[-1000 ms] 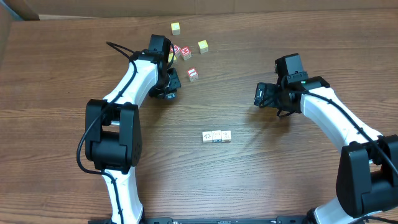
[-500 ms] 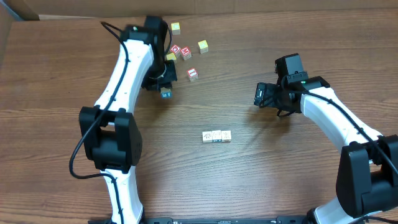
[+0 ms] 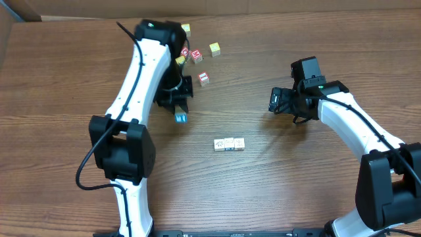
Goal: Flip 5 blocks
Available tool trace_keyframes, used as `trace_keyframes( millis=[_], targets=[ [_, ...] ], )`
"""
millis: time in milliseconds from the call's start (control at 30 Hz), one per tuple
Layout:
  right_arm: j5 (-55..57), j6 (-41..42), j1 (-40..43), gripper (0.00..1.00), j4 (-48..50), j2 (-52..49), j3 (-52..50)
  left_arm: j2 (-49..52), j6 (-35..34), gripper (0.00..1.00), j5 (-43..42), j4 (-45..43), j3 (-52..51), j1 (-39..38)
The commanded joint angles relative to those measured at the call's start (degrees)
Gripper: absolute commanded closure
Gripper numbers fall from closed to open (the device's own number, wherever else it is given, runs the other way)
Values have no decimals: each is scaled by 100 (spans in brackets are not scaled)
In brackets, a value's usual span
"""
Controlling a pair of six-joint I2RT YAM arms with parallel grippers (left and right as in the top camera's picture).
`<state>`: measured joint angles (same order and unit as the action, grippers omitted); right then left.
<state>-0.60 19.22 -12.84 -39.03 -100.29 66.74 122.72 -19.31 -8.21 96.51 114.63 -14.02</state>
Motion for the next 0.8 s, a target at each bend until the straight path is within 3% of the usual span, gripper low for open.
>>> trace_keyframes(
  millis=[0,167,233,267,367,400,500,667,767],
  targets=[
    [55,-42,-4,0,11,42,83,9,44,88,-216,-61,-343,-173],
    [55,-42,-4,0,13,42,83,9,-114,84,-221,-361,-800,-350],
    [52,-42,-4,0,13,42,83,9,-149,75,-219,-514,-949,-389],
    [55,-42,-4,0,13,42,83,9,-149,68,-219,-619,-1027,-409],
    [55,-42,-4,0,11,42,83,9,-149,26,-219,-949,-1180,-437],
    [55,-42,-4,0,13,42,83,9,-149,20,-219,-1012,-1193,-437],
    [55,-42,-4,0,13,42,83,9,-142,44,-234,-1043,-1147,-365],
    [55,-42,-4,0,13,42,83,4,-33,47,-162,-723,-999,-131],
    [55,-42,-4,0,13,39,83,-17,-15,59,162,-444,-973,-70]
  ],
)
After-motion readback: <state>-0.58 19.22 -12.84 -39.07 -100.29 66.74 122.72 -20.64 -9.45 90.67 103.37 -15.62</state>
